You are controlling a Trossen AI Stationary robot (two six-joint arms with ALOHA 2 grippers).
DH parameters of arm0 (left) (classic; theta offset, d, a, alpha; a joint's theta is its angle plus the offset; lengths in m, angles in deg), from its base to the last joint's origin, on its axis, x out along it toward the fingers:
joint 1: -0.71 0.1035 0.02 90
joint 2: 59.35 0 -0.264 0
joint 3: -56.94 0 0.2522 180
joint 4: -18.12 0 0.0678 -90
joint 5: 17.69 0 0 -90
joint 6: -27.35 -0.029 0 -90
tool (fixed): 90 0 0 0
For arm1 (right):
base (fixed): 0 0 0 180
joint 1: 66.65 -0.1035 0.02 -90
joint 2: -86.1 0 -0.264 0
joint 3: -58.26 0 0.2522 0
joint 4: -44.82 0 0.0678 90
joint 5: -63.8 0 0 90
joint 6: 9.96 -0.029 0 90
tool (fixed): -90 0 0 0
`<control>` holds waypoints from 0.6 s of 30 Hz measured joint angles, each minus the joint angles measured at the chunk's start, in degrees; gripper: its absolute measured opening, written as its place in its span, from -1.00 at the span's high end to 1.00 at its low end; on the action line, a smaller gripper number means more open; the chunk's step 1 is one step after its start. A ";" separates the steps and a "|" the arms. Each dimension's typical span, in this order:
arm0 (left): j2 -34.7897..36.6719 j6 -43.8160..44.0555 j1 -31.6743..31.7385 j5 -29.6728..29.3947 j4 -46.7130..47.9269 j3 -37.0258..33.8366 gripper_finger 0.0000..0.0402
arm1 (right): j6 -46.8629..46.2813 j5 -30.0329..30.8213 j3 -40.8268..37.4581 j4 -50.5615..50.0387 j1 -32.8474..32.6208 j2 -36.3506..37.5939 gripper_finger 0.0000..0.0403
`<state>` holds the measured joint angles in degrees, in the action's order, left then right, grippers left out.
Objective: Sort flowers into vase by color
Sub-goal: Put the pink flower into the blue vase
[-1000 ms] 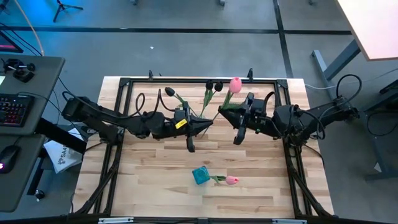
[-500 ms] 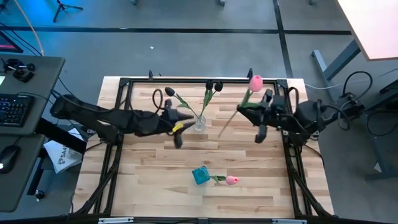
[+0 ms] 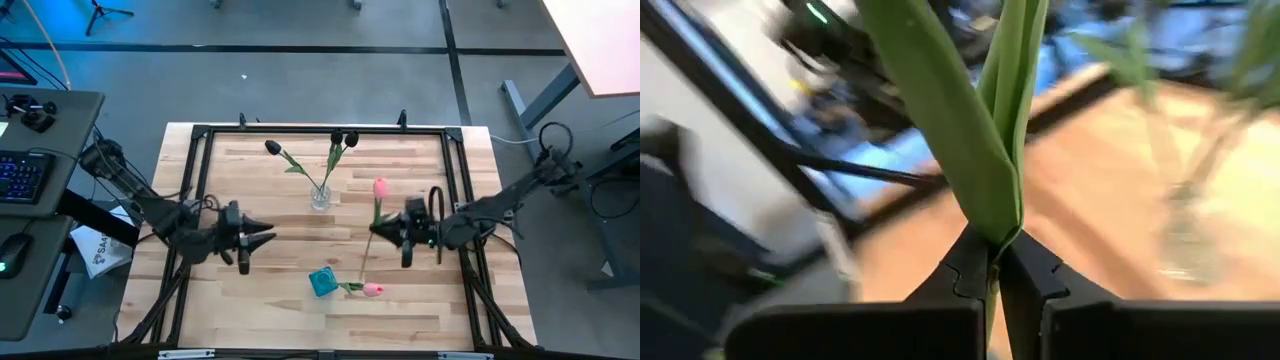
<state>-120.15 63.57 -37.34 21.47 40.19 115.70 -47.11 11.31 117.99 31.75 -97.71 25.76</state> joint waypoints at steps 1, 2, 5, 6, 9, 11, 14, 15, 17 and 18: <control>0.07 0.83 -1.15 -2.23 -2.84 -1.62 0.51 | 0.95 -1.31 -3.37 8.02 0.43 -0.42 0.99; 0.07 1.08 -1.99 -3.89 -5.31 -2.84 0.51 | 2.58 -2.61 -6.22 16.36 1.15 -1.06 1.00; 0.05 0.37 -3.26 -6.51 -12.65 -5.15 0.51 | 9.07 -5.84 -12.02 38.18 4.04 -3.76 1.00; -0.01 -0.35 -3.31 -6.73 -13.93 -5.43 0.51 | 11.56 -6.49 -12.73 42.66 4.93 -4.58 1.00; -0.01 -2.69 -3.26 -6.88 -16.25 -5.48 0.51 | 18.46 -7.39 -11.97 46.23 7.58 -6.60 1.00; -0.02 -4.56 -3.26 -7.07 -17.46 -5.48 0.51 | 20.68 -10.77 -9.61 44.94 9.41 -8.14 1.00; -0.02 -5.92 -3.26 -7.07 -19.18 -5.48 0.51 | 19.95 -19.83 -4.90 41.78 11.32 -10.90 1.00; -0.02 -5.89 -3.26 -7.08 -19.33 -5.48 0.51 | 19.43 -22.72 -3.34 40.01 11.56 -12.02 1.00; -0.04 -5.18 -3.27 -7.04 -19.38 -5.48 0.51 | 19.24 -26.92 -0.26 35.48 11.46 -14.21 1.00; -0.04 -4.54 -3.29 -6.91 -19.38 -5.48 0.51 | 19.29 -28.02 1.23 33.14 11.21 -15.09 1.00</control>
<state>-120.19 59.03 -40.63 14.56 20.81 110.22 -27.82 -16.71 119.22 64.89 -86.50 10.66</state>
